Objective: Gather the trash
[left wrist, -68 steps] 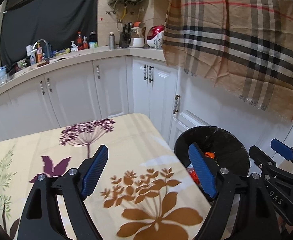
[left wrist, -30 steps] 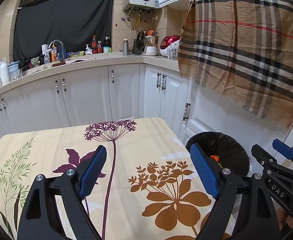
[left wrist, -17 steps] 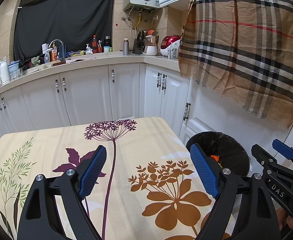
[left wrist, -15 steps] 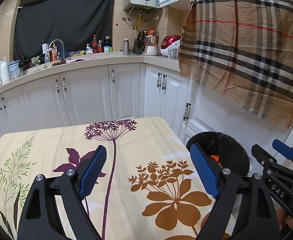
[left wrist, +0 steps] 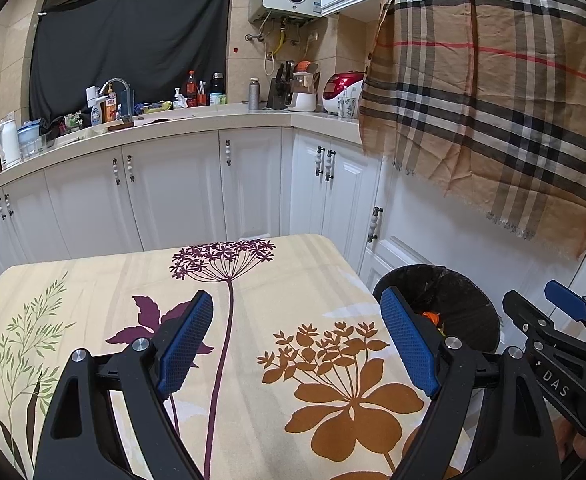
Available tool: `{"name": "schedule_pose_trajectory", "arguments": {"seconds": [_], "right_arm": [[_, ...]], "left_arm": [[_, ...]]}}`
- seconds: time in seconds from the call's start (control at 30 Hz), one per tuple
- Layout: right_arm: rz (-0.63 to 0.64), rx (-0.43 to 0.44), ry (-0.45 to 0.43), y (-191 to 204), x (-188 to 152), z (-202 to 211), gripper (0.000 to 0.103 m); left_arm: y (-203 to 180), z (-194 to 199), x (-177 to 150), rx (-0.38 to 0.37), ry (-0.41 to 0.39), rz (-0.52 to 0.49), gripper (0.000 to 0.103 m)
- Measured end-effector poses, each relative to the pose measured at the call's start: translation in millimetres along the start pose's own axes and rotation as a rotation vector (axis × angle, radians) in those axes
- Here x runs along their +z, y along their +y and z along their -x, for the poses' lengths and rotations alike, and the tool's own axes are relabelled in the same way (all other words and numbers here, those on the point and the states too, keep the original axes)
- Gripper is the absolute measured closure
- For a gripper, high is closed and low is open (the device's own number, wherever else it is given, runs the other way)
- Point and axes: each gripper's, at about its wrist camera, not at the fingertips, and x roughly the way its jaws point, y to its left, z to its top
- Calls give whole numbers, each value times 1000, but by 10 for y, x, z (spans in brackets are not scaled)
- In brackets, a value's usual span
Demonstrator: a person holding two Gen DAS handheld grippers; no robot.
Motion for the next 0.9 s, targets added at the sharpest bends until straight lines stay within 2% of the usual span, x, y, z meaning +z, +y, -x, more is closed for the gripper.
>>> {"name": "schedule_pose_trajectory", "arguments": {"seconds": [0.33,0.6,0.8,0.9], "right_arm": [[0,0,1,9,-4,3,37],[4,3,5,53,-24,3,37],[12,14,7,124,-46,-13,37],[19,29,10,186,-43,-20,36]], "left_arm": [[0,15,-1,2,-8,-3,19],[3,-2,-9,-34,-5,11,17],[1,-21,-2,17,-7,-20,17],[97,-67,-29,43,25,-23,17]]}}
